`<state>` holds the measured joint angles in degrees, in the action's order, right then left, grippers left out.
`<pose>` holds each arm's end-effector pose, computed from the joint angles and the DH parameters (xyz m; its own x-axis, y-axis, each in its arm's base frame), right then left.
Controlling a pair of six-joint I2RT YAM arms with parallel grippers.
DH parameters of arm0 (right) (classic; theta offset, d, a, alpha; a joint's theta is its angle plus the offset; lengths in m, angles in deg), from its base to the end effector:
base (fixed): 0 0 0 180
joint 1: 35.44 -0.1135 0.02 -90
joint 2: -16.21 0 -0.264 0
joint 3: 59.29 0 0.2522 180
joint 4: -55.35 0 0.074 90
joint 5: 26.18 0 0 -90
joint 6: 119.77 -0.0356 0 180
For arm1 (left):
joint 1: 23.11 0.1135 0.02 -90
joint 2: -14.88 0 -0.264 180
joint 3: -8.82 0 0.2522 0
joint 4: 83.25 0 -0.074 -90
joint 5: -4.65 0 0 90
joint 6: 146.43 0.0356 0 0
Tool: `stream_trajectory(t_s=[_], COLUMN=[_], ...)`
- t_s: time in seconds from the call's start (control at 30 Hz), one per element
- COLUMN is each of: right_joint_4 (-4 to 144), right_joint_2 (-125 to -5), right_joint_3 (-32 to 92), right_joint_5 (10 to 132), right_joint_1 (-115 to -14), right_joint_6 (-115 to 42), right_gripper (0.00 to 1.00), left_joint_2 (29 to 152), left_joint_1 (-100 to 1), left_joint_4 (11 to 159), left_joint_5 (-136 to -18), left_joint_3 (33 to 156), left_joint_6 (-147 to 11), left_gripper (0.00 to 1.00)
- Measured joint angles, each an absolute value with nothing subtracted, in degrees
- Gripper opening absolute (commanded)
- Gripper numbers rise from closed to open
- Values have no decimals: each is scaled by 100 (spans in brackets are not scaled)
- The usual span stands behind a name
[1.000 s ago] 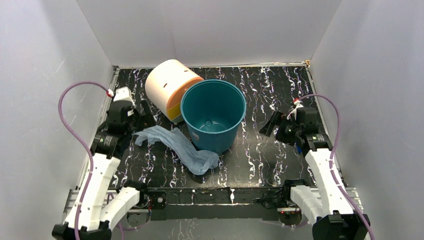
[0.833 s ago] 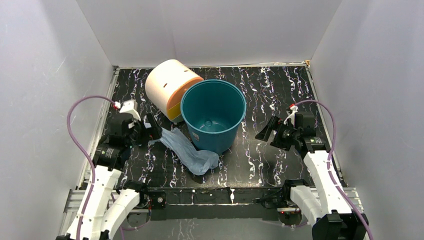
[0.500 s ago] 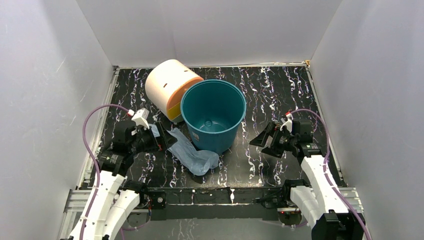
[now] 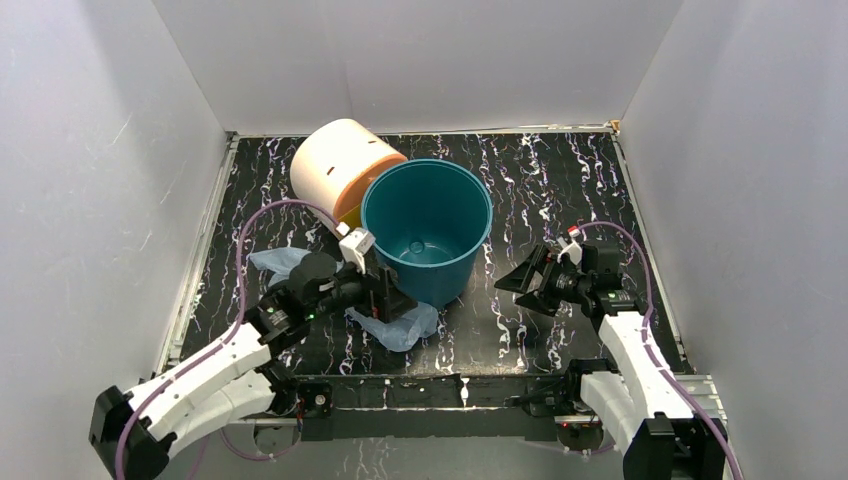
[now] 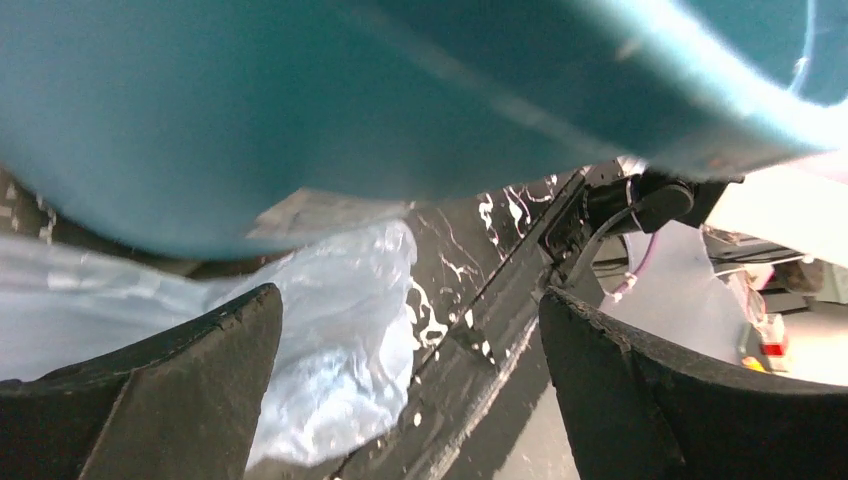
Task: Put the trash bags into the trash bin
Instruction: Move the trash bin to the center of the board.
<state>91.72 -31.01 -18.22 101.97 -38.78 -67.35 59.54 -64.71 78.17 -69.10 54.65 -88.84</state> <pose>0.1651 0.0317 0.2113 -0.8398 0.4314 -0.3295 0.0150 0.6252 0.7804 0.1337 -0.1320 0.2718 -0.6375 -0.1221 -0.7607 0.5868 0.5629 -0.5821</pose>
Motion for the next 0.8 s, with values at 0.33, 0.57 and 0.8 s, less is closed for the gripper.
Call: stream_trajectory(t_s=[0.33, 0.57, 0.8], right_joint_4=[9164, 9253, 9371], right_joint_2=[-2858, -2664, -2336], right_joint_3=[-2019, -2012, -1986], right_joint_5=[10088, 9760, 9690], right_joint_1=[-3878, -3875, -3875], right_joint_6=[-6869, -6974, -7057], right_gripper=[99, 99, 99], left_joint_2=[7629, 9362, 9650], left_joint_1=[-7068, -7481, -7614], left_joint_4=[10387, 11085, 10916], left_joint_5=[-7616, -7695, -7754], left_joint_3=[5271, 6344, 6523], left_joint_6=[-8508, -8261, -8239], left_gripper=[97, 97, 97])
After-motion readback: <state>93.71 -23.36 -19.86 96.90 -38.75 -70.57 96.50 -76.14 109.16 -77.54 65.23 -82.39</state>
